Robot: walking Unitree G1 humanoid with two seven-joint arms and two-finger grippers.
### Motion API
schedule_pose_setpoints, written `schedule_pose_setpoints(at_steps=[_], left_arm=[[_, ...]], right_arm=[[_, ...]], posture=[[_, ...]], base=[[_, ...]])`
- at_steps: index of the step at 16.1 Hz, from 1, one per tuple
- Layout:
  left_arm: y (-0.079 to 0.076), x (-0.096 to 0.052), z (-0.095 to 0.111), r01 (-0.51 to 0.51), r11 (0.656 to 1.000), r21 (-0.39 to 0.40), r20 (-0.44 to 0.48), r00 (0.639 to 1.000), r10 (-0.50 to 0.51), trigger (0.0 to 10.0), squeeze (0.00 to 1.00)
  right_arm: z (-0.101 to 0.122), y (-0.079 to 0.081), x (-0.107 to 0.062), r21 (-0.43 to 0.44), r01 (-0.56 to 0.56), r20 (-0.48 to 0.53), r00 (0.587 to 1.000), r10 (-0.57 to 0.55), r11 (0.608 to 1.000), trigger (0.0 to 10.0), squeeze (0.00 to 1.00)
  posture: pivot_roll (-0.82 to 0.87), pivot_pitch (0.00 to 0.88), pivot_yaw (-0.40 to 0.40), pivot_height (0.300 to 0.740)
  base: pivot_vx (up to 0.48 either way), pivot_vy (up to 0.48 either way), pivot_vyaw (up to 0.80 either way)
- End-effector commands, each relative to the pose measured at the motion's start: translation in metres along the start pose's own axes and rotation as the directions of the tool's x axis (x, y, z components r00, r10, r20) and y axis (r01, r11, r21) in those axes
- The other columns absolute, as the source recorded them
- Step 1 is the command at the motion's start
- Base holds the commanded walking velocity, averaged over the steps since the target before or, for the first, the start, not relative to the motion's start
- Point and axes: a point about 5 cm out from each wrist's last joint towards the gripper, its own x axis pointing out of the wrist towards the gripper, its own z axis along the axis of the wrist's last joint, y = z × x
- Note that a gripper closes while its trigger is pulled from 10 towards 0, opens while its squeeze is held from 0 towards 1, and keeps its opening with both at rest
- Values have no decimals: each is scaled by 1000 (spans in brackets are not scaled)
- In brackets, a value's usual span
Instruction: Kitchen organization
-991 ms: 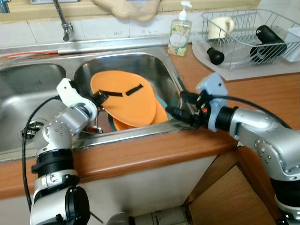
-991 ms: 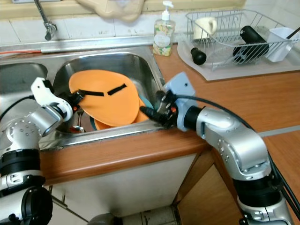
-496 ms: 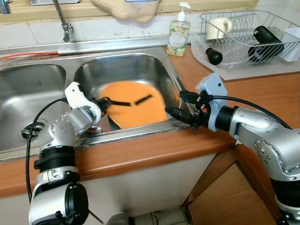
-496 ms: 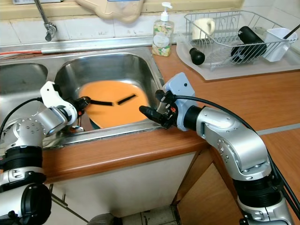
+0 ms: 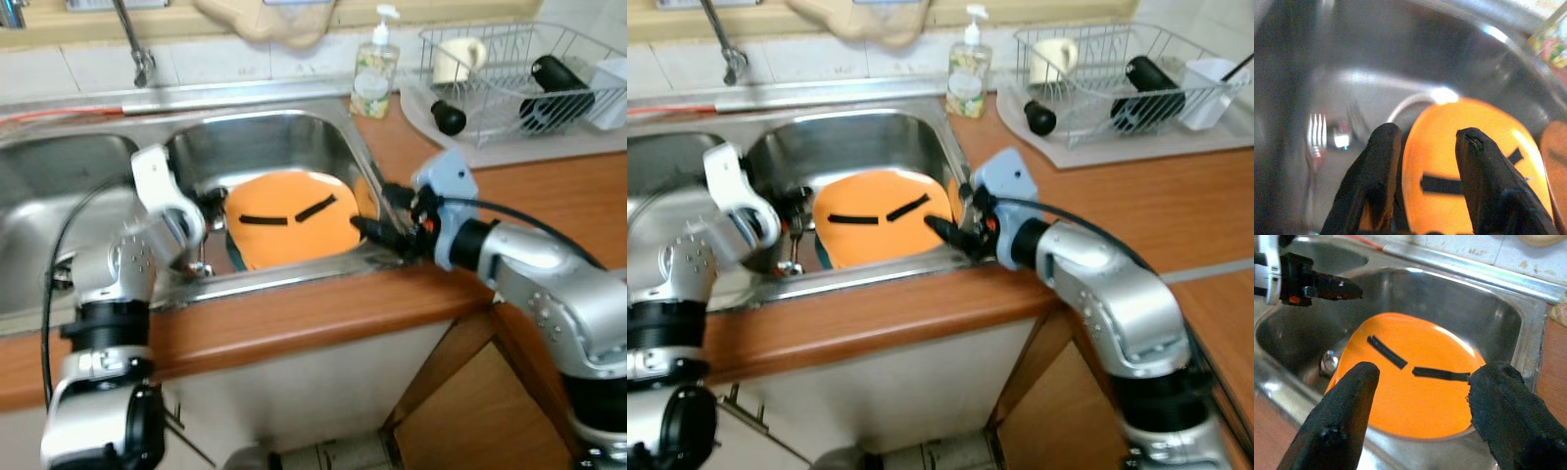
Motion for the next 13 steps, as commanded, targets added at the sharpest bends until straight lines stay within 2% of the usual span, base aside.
schedule_pose_setpoints(at_steps=[1, 2, 3, 4, 5, 6, 7, 9, 10, 11, 13], left_arm=[[-6, -3, 8, 13, 992, 128, 27, 1000, -16, 10000, 1000], [-6, -4, 8, 6, 989, 148, 27, 1000, -11, 10000, 945], [-2, -7, 7, -30, 978, 207, 4, 1000, 30, 10000, 541], [1, -10, 8, -50, 960, 275, 19, 999, 46, 10000, 157], [0, -13, 13, -48, 929, 368, 66, 998, 25, 10000, 0], [-3, -18, 21, -59, 870, 490, 160, 987, -24, 10000, 0], [-5, -21, 24, -77, 860, 504, 214, 976, -37, 10000, 0], [-11, -30, 30, -99, 885, 455, 321, 945, -59, 10000, 0], [-12, -33, 31, -116, 884, 453, 349, 935, -56, 10000, 0], [-25, -42, 25, -68, 882, 467, 386, 913, -134, 10000, 0], [-31, -48, 18, -49, 905, 422, 434, 888, -154, 10000, 0]], right_arm=[[2, -9, -3, 33, 87, 9, 996, -87, 996, 10000, 1000], [2, -10, -3, 31, 98, 6, 995, -98, 995, 10000, 1000], [0, -11, -4, 26, 128, -6, 992, -128, 991, 10000, 1000], [-2, -12, -5, 19, 150, -11, 989, -150, 989, 10000, 1000], [-2, -12, -6, 15, 176, -7, 984, -175, 984, 10000, 1000], [0, -14, -6, 12, 220, 19, 975, -221, 975, 10000, 1000], [2, -14, -7, 10, 242, 47, 969, -242, 970, 10000, 1000], [1, -12, -7, 16, 288, 70, 955, -288, 957, 10000, 1000], [1, -11, -7, 26, 301, 77, 950, -302, 953, 10000, 1000], [-1, -6, -8, 60, 350, 104, 929, -355, 935, 10000, 1000], [-3, -2, -8, 50, 404, 131, 904, -407, 913, 10000, 1000]], posture=[[-96, 0, 55, 740], [-97, 0, 56, 740], [-95, 0, 56, 740], [-95, 0, 56, 740], [-95, 0, 55, 740], [-94, 0, 52, 740], [-94, 0, 52, 740], [-97, 0, 47, 740], [-96, 0, 46, 740], [-91, 0, 45, 740], [-93, 0, 51, 740]], base=[[0, 0, 0], [0, 0, 0], [0, 0, 0], [0, 0, 0], [0, 0, 0], [0, 0, 0], [0, 0, 0], [0, 0, 400], [0, 0, 800], [0, 0, 800], [0, 0, 800]])
